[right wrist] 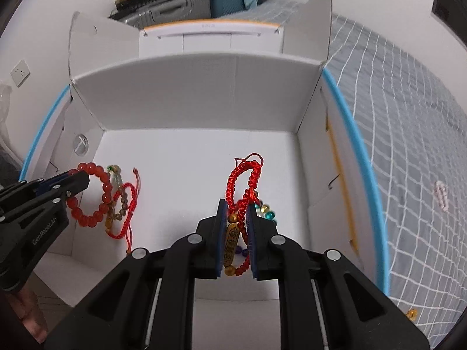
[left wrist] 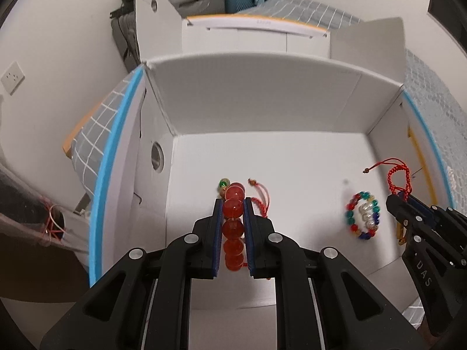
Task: Organize jewelry
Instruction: 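Lift and carry both held bracelets over the white box, then open both tools to drop the bracelets into the box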
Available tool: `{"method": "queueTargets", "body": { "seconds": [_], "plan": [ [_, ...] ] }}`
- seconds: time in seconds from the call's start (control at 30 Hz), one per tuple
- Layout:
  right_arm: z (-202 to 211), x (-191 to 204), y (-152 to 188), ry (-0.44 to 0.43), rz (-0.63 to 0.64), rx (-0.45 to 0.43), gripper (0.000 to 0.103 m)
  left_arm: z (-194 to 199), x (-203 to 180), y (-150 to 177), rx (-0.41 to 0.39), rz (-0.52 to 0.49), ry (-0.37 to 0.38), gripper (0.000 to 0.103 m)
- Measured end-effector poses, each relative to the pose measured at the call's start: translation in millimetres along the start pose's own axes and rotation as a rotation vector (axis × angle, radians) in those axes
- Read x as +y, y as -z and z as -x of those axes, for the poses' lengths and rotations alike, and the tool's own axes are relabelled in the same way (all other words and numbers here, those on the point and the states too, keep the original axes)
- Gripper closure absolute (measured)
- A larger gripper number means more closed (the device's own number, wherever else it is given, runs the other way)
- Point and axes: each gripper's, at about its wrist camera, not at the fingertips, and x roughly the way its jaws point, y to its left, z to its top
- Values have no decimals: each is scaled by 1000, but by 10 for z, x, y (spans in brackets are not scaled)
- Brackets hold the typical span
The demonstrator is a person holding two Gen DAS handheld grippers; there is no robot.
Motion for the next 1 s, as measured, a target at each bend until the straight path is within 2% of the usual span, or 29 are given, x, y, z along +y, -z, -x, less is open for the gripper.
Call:
{"method": "queueTargets", "body": {
  "seconds": [0.23, 0.57, 0.67, 0.7, 0.8, 0.93, 0.97, 1.0],
  "plan": [
    [-184, 11, 31, -1, -15, 64, 91, -51, 13, 14, 19, -5, -4, 90],
    [-187, 49, 31, 0, -10, 70, 89, -48, 12, 11, 19, -7, -5, 88],
    [-179, 54, 28, 1, -10, 72, 83, -8, 16, 6, 10, -4, -10, 88],
    [-173, 52, 25, -2, -10, 70, 78, 9, 17, 7, 8, -6, -11, 87],
    [-116, 53, 19, -12, -12, 54, 67, 86, 32, 4, -9, 0, -8, 76],
    [37, 53, -4, -16, -6, 17, 52, 238, 75, -4, -45, 17, -9, 54],
    [84, 47, -13, -15, -5, 5, 47, 278, 78, -8, -55, 18, -14, 45],
    [143, 33, -29, -13, -4, -9, 41, 330, 79, -8, -73, 20, -22, 41]
  ]
}}
